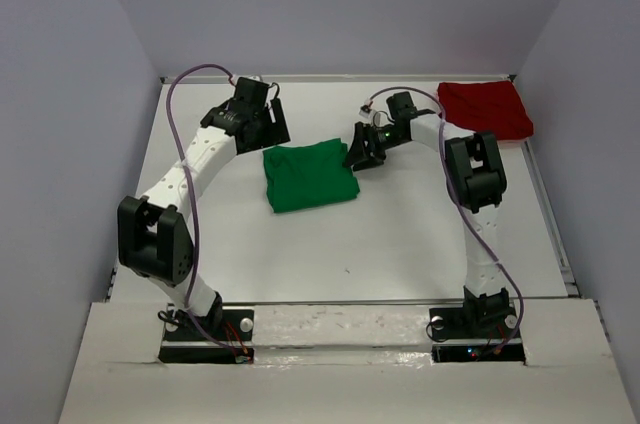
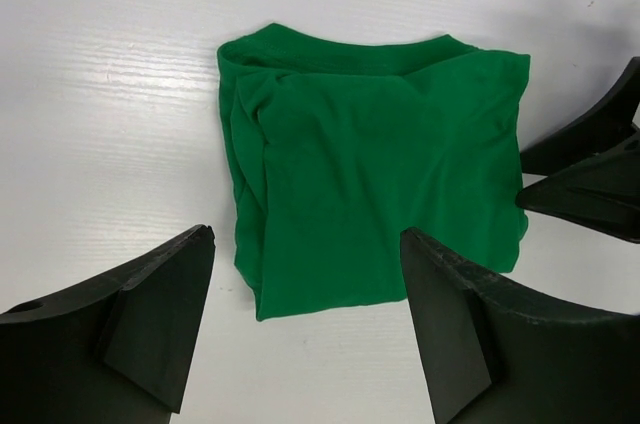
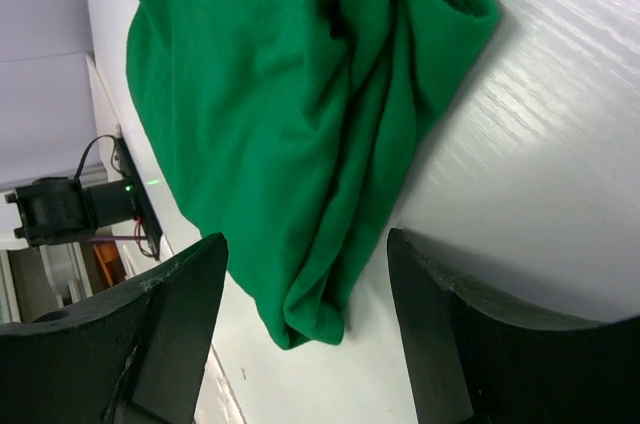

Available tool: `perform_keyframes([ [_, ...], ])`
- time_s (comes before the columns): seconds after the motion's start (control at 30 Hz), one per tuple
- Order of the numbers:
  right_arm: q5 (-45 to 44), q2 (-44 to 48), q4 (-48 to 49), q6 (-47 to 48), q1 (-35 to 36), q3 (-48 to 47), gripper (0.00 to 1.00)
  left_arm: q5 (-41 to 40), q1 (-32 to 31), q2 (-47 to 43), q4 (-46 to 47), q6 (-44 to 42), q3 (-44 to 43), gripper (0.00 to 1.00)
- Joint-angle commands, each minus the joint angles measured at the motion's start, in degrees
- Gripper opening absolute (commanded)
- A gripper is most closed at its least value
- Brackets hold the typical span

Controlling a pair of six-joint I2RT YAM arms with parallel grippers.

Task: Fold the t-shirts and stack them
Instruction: Fold the tshirt

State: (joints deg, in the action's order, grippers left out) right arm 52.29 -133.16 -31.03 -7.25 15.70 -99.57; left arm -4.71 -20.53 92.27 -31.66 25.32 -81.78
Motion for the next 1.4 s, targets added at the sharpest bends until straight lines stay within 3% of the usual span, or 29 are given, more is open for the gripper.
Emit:
perform_keyframes([
  [0.0,-4.57,-4.12,1.23,0.04,2.14,0.43,0.72,0.32,-0.12,-4.2,-1.03,-0.89,-3.04,0.85],
  [0.47,-10.28,-4.39,1.67,-4.97,6.44,-1.95,0.71,0.23,-0.12,-6.31,-2.79,-1.24,-5.23,0.85],
  [0.83,-16.34,-3.77,3.08,-9.45,8.2,2.19,0.58,-0.56,0.14,-8.68,-4.55,-2.12,-7.61,0.85],
  [1.37,-23.2,-0.7,2.9,-10.77,9.78,6.49,0.12,-0.12,1.29,-10.97,-4.47,-2.91,-7.08,0.85],
])
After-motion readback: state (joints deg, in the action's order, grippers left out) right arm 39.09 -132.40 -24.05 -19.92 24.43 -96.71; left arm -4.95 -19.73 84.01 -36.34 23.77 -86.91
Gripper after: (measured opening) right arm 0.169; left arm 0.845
